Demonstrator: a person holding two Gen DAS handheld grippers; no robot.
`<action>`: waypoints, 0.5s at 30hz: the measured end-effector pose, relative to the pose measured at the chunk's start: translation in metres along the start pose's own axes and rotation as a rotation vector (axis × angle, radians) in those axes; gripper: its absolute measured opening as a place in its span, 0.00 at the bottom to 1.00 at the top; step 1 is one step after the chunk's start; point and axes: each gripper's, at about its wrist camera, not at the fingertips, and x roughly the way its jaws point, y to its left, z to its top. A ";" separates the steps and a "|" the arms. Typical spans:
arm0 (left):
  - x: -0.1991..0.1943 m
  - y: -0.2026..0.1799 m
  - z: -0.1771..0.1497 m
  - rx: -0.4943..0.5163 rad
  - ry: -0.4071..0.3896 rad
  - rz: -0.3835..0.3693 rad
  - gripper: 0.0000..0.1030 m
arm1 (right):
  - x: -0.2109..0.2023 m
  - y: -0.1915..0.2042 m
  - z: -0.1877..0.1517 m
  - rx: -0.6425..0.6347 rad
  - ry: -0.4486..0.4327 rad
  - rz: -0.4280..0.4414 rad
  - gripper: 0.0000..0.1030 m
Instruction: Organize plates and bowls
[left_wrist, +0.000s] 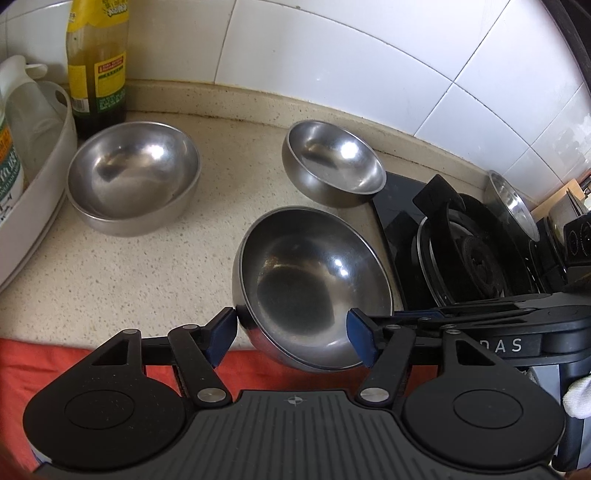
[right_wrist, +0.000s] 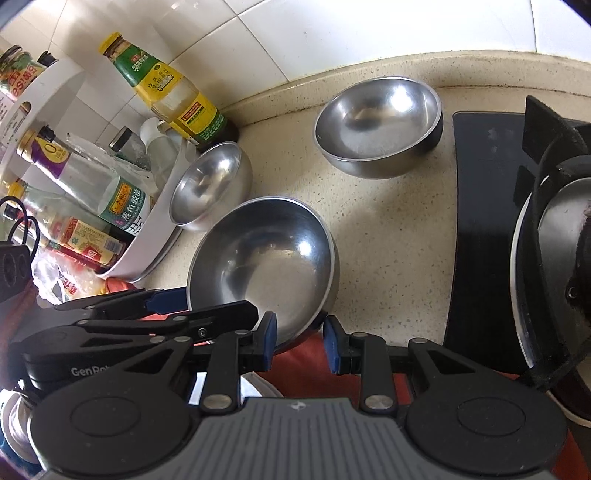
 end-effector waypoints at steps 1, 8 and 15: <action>0.001 0.001 0.000 -0.002 0.002 0.000 0.69 | 0.001 0.000 0.000 -0.005 0.000 -0.003 0.27; 0.001 0.008 0.000 -0.018 -0.021 0.043 0.74 | 0.006 0.002 0.005 -0.033 -0.009 -0.013 0.28; -0.023 0.032 -0.001 -0.090 -0.075 0.075 0.80 | -0.016 -0.001 0.008 -0.053 -0.027 -0.053 0.30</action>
